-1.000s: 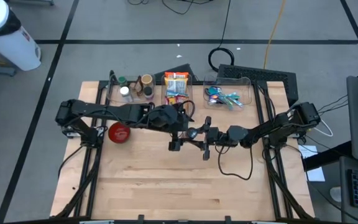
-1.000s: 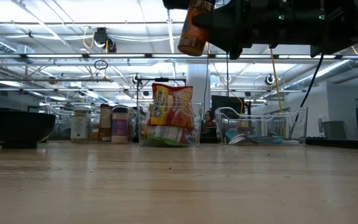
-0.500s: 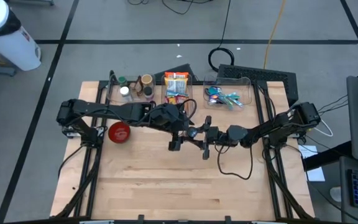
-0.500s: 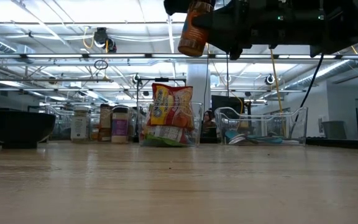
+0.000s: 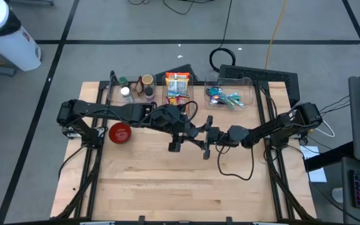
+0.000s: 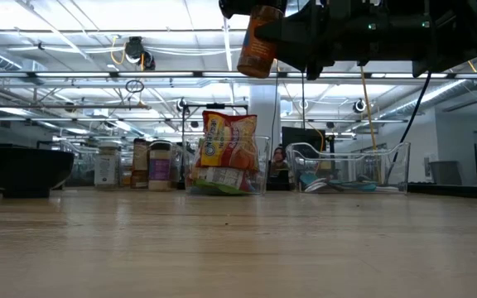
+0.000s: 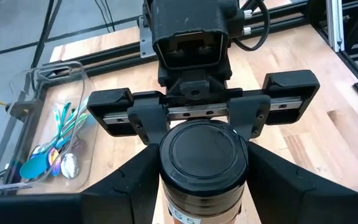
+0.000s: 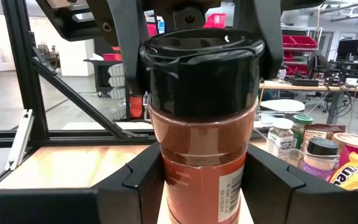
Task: Pick & Place Food Item
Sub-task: Put the orange seasoning bottle into the left transparent bin
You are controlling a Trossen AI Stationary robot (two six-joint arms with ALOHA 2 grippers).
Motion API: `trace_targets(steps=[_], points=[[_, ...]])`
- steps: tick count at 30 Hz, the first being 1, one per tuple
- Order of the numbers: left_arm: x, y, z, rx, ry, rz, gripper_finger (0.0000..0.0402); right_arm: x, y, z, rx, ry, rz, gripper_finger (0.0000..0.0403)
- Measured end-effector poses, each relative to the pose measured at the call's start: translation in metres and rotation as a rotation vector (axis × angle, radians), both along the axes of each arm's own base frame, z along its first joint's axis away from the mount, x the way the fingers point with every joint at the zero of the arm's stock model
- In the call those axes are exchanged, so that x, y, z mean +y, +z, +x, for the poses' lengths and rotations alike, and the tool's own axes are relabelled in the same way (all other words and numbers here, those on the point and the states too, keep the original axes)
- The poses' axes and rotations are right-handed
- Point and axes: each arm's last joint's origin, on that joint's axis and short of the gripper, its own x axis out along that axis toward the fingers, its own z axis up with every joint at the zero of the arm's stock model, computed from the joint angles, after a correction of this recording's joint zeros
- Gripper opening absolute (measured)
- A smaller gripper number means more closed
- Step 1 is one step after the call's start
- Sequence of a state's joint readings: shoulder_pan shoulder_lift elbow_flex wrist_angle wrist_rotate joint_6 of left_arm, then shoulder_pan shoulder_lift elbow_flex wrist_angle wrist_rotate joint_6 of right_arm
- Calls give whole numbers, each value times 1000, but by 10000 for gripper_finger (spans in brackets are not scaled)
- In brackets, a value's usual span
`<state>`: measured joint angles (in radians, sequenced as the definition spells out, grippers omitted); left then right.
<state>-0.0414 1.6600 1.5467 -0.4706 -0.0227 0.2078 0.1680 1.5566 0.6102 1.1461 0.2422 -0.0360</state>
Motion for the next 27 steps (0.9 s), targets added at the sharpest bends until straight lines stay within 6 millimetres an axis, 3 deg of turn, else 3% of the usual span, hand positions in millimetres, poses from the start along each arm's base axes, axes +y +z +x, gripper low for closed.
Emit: trace_targets(steps=[14,21,27], points=[[0,7,-14,41,-18,20,207,1,1,0,-5,13,24,248],[3,24,-34,39,24,23,207,1,9,-5,-1,28,23,276],[7,44,-64,37,102,59,207,3,16,-12,43,31,15,283]])
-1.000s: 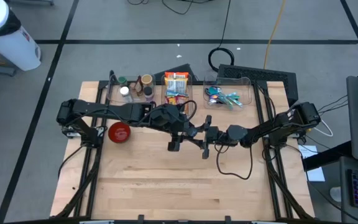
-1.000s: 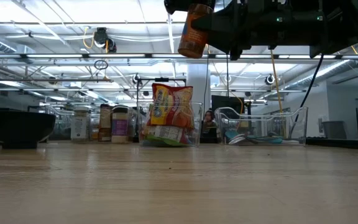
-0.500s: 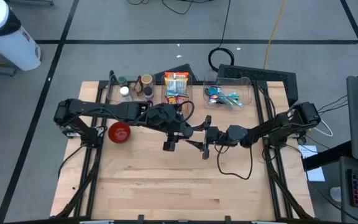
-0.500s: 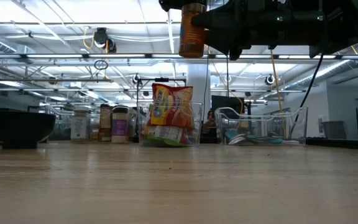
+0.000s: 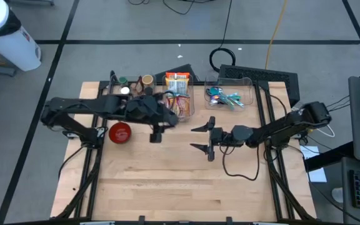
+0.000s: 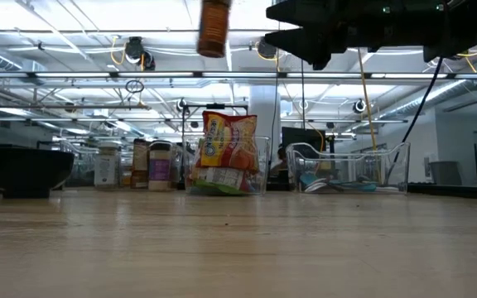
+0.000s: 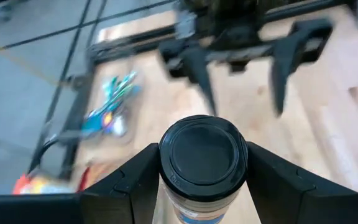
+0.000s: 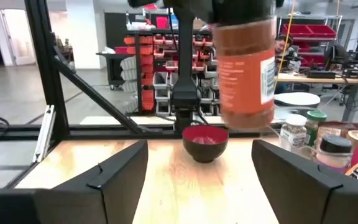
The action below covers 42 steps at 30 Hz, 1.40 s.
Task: Pick & Place Food Item
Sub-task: Put the orange seasoning bottle into the left transparent bin
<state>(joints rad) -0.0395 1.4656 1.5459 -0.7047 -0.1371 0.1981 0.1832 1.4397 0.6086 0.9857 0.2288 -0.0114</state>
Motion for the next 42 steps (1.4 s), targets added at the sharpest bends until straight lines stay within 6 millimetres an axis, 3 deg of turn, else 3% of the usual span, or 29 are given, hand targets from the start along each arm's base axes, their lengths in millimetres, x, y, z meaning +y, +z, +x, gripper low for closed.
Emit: trace_targets(steps=[9,15,19,24,34,42], points=[[20,35,-67,-41,225,9,207,-3,-4,-6,5,-14,2,277],[37,36,-102,-79,372,10,207,-4,-4,-6,-3,-17,30,277],[49,16,-122,-89,481,0,207,-4,-4,-6,0,-17,30,275],[61,-24,-136,-110,646,-8,207,-4,-4,-6,-3,-19,31,274],[86,-99,-142,-242,972,-65,207,-5,-4,-6,-3,-23,39,270],[95,-134,-144,-343,1115,-90,207,-5,-4,-6,-3,-23,37,271]])
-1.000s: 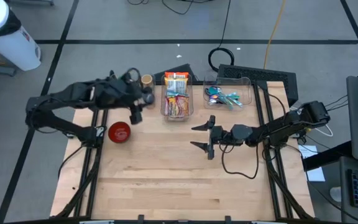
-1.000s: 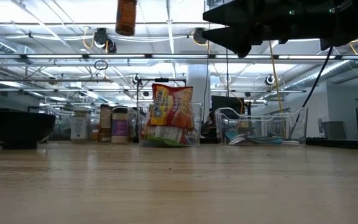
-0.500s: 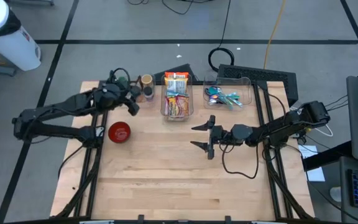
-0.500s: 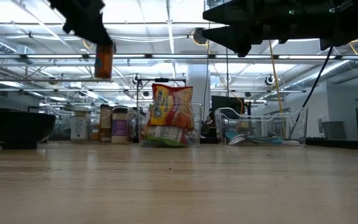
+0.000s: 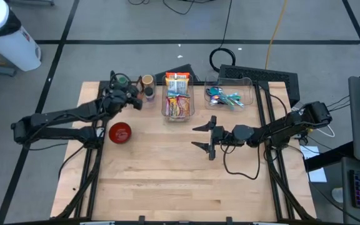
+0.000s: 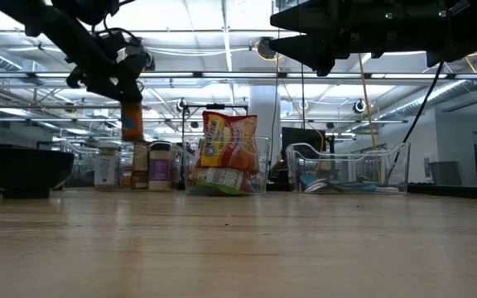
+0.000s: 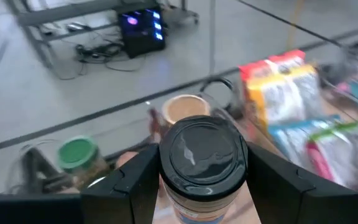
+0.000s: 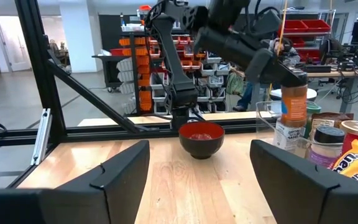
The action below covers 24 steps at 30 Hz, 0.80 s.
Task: Pick & Place Food Item
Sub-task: Put the orange seasoning bottle into the left transparent bin
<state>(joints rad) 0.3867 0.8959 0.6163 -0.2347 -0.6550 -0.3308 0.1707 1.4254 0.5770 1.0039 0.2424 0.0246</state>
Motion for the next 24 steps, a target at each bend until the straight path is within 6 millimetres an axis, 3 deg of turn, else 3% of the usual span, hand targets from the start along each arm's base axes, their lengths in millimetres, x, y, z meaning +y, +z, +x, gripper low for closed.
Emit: trace_targets(steps=[10,24], points=[[5,-19,1,-2,130,29,207,0,0,0,0,0,-2,267],[24,-48,26,30,202,-5,207,0,0,0,4,3,-3,263]])
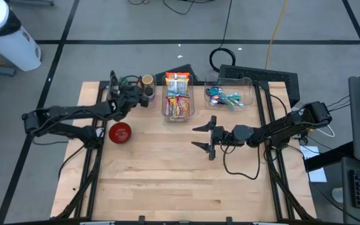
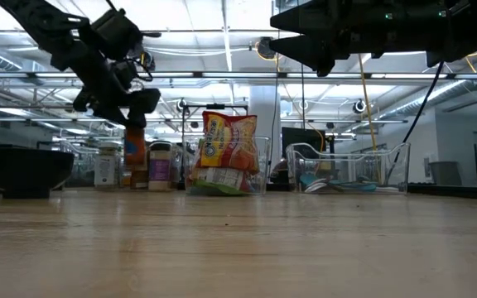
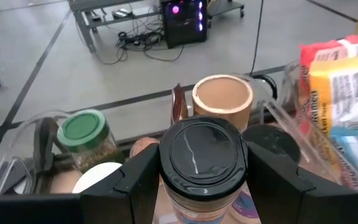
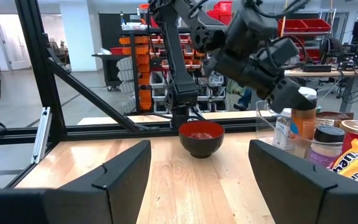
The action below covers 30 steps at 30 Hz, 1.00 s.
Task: Pick & Place Food Item
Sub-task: Put the orange seasoning bottle into the left transparent bin
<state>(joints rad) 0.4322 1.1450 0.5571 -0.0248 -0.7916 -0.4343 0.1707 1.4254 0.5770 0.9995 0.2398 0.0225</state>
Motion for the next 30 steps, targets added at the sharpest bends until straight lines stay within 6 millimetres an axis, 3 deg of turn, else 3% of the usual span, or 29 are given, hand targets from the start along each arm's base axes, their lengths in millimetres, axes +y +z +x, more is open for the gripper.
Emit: trace_targets(steps=[13,30], points=[[10,-26,8,2,85,-75,207,0,0,0,2,0,0,263],[15,-45,16,17,125,-96,207,0,0,0,3,0,0,263]])
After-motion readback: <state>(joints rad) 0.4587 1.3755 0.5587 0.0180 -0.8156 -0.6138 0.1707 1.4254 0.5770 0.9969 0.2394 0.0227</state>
